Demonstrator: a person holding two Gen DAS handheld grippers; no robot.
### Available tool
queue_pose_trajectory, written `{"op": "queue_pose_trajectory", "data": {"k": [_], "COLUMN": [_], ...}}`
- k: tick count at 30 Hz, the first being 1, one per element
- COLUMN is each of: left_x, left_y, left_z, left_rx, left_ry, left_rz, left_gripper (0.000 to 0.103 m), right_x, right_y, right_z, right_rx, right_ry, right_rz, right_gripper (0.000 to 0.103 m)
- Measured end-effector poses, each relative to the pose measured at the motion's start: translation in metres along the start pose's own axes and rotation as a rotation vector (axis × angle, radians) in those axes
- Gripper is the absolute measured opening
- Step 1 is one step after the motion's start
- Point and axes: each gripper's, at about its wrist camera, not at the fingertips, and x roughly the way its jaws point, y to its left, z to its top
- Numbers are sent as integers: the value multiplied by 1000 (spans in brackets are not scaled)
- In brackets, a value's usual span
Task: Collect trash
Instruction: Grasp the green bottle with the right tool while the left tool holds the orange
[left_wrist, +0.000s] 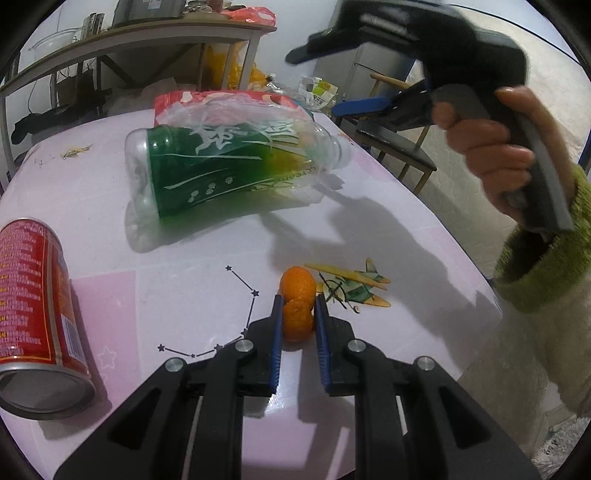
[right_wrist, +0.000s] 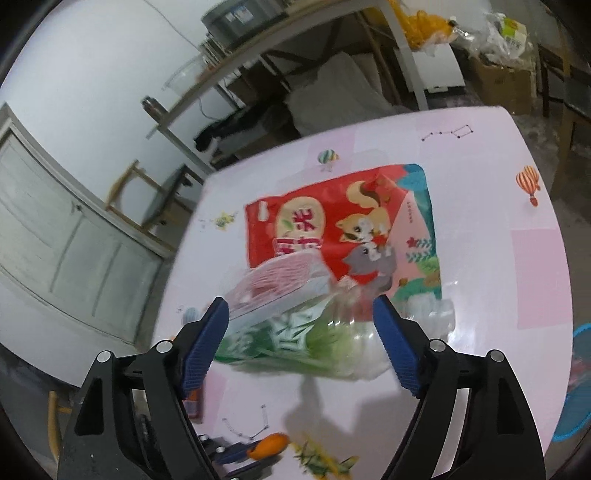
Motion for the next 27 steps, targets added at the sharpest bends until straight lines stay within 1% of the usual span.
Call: {"op": "queue_pose_trajectory", "data": {"k": [1,2,5,6,8,11,13,16,18,22,23,25,27], "left_x": [0,0,0,-1,-1,-2,-2,-2,-3,-3,-3,-3,-3], "left_y": [0,0,1,2,3,3,2,3,3,3,3,3,3], "left_z": [0,1,0,-1,-1,-2,-2,-2,-2,-2,-2,-3,-3], "left_rx": [-2,-3,-7,-9,-14,-15,-14,-15,-15,-12,-12,-10,-8], "left_ry": [0,-1,-3,-3,-4,-4,-5,-5,-5,-5,-5,-5,-4], "left_rz": [-3,-4,-10,-11,-15,-16,-16,-17,-16,-17,-17,-16,-16], "left_gripper": [15,15,15,15,15,15,15,15,15,15,15,15,15], "right_x": [7,10,15,13,12,12,11,15,15,18,18,23,28], "right_y": [-2,-4,-4,-3,-1,-3,-5,-9,-11,-8,-5,8,16], "right_z": [4,4,4,3,4,5,6,9,8,11,12,16,18], "right_rx": [7,9,17,15,23,77,104,168,187,156,137,52,-23], "right_ry": [16,31,66,64,65,68,66,70,66,61,59,66,95], "right_rz": [-12,-7,40,54,102,198,233,309,295,207,182,111,72], "right_gripper": [77,77,77,78,78,78,78,78,77,77,77,77,78]}}
